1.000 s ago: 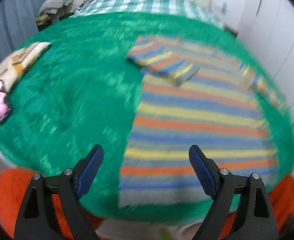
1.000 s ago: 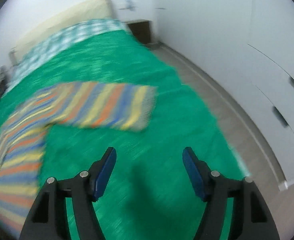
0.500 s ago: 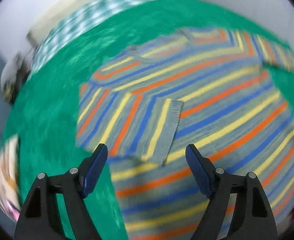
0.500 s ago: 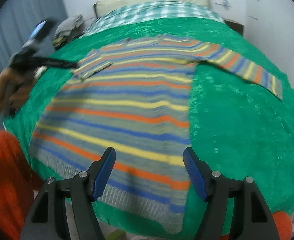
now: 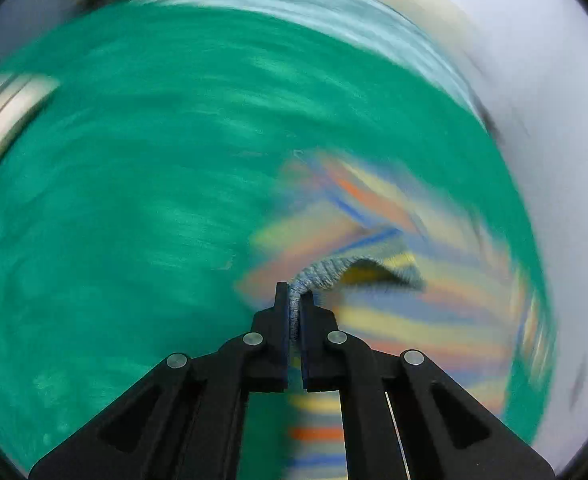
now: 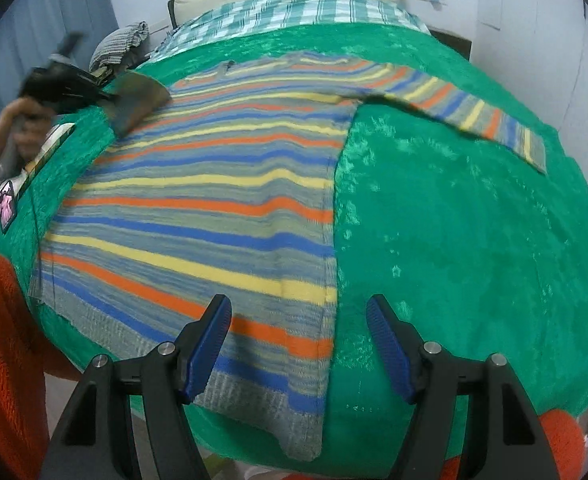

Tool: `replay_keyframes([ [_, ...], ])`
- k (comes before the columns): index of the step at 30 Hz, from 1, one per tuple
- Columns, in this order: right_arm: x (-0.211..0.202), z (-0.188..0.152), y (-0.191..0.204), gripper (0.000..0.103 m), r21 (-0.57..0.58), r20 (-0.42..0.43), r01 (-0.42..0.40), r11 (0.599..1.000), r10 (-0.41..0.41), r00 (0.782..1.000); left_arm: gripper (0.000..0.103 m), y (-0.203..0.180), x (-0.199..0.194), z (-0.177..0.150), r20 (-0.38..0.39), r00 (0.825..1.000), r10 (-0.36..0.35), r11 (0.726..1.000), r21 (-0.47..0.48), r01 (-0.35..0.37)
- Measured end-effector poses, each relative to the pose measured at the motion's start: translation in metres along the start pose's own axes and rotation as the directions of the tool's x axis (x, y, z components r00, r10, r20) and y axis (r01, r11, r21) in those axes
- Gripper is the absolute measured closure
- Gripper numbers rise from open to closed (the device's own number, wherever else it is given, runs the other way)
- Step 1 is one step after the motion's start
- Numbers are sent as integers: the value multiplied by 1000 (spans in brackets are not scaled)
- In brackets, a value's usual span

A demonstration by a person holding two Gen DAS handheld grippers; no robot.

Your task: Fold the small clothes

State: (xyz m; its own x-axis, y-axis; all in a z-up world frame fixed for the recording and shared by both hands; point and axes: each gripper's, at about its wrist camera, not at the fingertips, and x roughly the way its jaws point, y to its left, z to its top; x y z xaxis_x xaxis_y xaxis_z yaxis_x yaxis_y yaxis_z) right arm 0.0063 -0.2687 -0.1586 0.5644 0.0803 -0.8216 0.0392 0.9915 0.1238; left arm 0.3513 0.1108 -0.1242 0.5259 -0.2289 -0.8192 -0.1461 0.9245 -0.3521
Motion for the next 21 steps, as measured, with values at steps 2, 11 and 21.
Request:
replay_keyframes([
  [2, 4, -1, 1, 33, -2, -9, 1, 1000, -1, 1000, 101, 72, -6, 27, 29, 990, 136, 965, -230, -126],
  [11, 16, 0, 4, 33, -20, -26, 24, 1000, -25, 999, 102, 123, 29, 29, -52, 950, 307, 927, -209, -311],
  [21, 16, 0, 4, 27, -24, -33, 31, 999, -31, 999, 38, 162, 22, 6, -86, 907, 412, 880, -221, -420],
])
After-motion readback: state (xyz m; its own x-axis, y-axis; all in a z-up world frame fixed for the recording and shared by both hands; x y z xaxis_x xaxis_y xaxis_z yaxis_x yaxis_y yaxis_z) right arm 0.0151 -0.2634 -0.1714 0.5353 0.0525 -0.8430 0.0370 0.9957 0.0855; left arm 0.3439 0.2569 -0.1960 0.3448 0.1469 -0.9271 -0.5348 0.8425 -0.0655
